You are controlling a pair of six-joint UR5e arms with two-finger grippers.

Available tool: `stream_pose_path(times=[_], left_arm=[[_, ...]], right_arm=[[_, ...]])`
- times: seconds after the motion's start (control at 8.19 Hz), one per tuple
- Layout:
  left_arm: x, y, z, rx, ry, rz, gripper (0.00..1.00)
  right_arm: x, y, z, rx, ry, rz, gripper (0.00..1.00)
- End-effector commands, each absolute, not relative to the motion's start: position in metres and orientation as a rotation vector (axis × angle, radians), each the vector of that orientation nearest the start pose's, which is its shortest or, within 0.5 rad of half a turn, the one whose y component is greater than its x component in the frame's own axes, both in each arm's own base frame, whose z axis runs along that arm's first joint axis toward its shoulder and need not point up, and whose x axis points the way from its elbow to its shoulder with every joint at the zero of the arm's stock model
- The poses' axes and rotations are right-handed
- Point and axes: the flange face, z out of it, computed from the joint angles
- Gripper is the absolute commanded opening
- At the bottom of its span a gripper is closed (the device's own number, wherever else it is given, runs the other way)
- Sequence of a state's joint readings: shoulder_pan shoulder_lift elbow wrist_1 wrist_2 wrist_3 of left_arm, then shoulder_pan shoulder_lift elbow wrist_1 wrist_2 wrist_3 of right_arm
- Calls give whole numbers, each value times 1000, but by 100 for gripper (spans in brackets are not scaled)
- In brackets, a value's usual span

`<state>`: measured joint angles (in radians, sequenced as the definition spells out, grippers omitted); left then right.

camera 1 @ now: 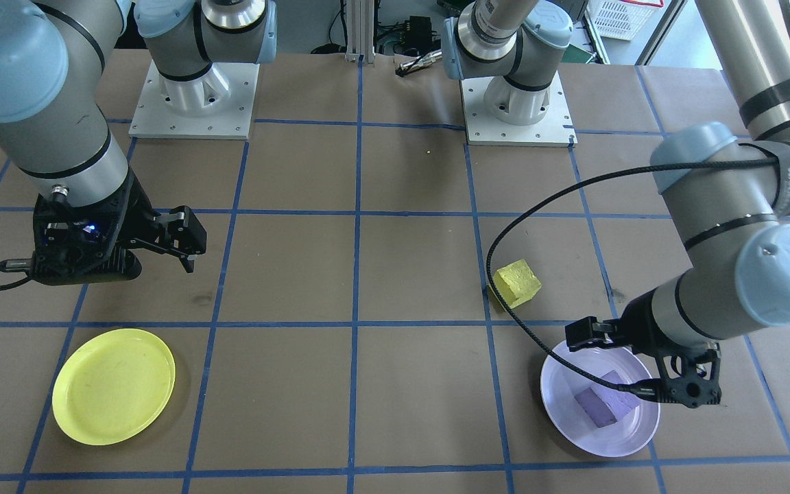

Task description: Sort blocks by color into plates

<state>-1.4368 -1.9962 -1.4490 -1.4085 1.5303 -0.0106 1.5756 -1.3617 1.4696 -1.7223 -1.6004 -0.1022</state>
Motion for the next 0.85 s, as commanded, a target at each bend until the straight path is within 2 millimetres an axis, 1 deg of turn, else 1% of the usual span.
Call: stream_pose_path(times=[0.0,0.12,0.24,0.49,0.61,0.73], left_arm=[[-66,-574,266,-486,3146,117,100],[-68,-558,242,-534,3138,106,100],[-69,-549,230,-578,3126,167,100],[-69,-543,222,-591,3116,250,100],[-69,-542,211,-583,3109,288,100],[-68,-543,204,-573,3107,307,100]], right_arm=[[133,-581,441,-172,3168,-66,100],[134,-581,441,-172,3167,-68,100],[134,-581,441,-172,3167,-68,100],[134,-583,442,-171,3166,-95,100],[134,-583,442,-171,3166,-97,100],[134,-583,442,-171,3166,-98,100]])
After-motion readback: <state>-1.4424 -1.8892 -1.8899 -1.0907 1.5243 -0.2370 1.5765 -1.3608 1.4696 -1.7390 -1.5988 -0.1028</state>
